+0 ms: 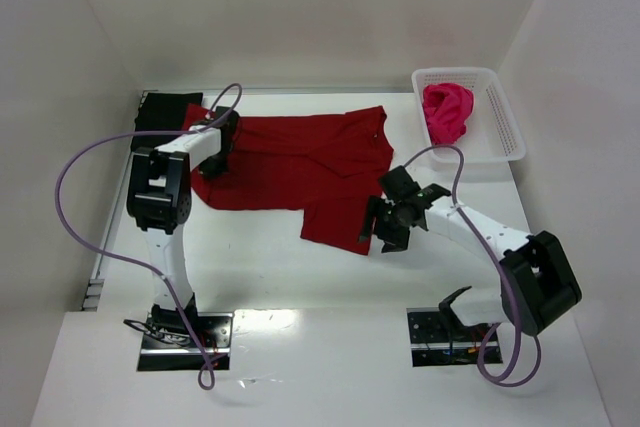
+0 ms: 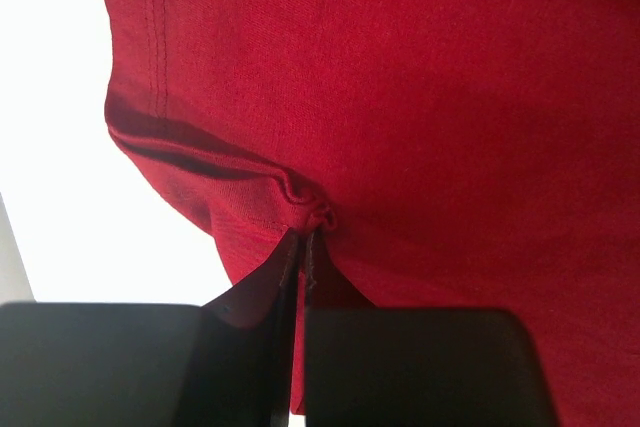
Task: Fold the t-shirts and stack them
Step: Grap the side of the flattened tshirt closest away from the robot with both arms
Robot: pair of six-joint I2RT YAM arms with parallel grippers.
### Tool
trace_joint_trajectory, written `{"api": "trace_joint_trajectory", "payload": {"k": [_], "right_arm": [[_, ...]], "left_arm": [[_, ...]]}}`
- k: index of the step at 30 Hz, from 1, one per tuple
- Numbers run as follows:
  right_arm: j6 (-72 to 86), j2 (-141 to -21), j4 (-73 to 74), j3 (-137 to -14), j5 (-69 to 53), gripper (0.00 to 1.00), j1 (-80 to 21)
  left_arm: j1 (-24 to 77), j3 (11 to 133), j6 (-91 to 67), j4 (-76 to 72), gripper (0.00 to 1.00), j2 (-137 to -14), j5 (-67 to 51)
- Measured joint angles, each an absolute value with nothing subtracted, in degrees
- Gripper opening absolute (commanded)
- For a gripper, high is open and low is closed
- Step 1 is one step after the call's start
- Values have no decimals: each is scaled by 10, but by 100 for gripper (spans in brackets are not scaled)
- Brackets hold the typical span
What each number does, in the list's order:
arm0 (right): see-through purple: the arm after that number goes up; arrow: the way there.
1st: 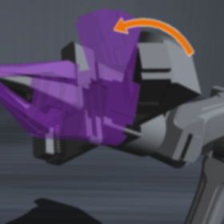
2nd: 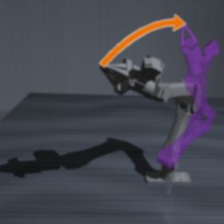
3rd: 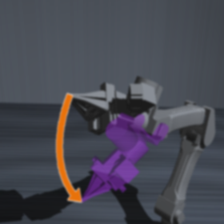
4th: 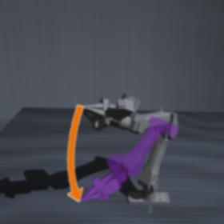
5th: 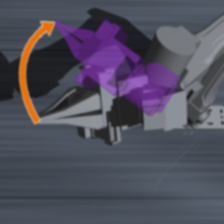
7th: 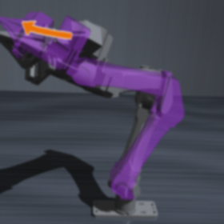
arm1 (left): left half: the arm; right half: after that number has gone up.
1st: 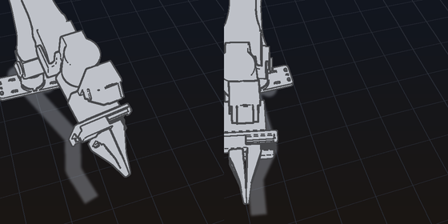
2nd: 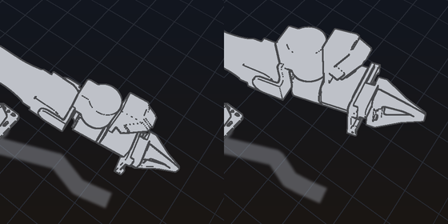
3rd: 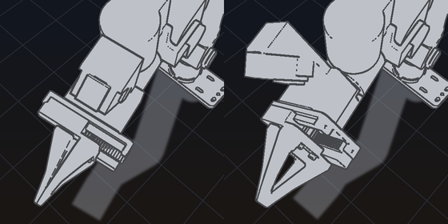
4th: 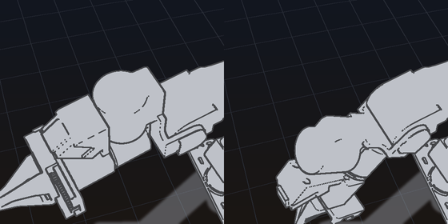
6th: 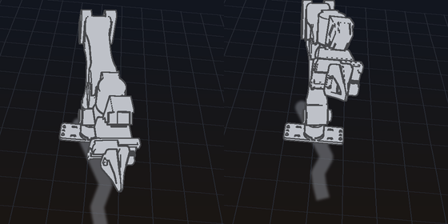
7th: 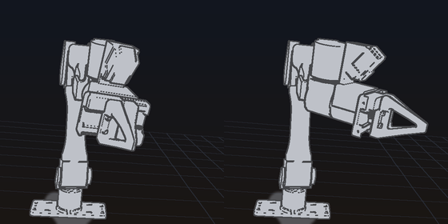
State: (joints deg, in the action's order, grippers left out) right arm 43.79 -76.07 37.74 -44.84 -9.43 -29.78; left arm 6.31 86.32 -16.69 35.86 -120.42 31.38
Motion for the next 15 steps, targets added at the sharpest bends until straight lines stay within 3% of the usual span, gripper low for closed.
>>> {"api": "trace_joint_trajectory", "payload": {"k": [11, 15], "right_arm": [[495, -784, 319, -413, -84, 73, -316], [505, -816, 300, -408, -72, 67, -319]], "left_arm": [[57, 859, -167, 355, 0, -1198, 296], [55, 859, -167, 355, 0, -1197, 291]]}}
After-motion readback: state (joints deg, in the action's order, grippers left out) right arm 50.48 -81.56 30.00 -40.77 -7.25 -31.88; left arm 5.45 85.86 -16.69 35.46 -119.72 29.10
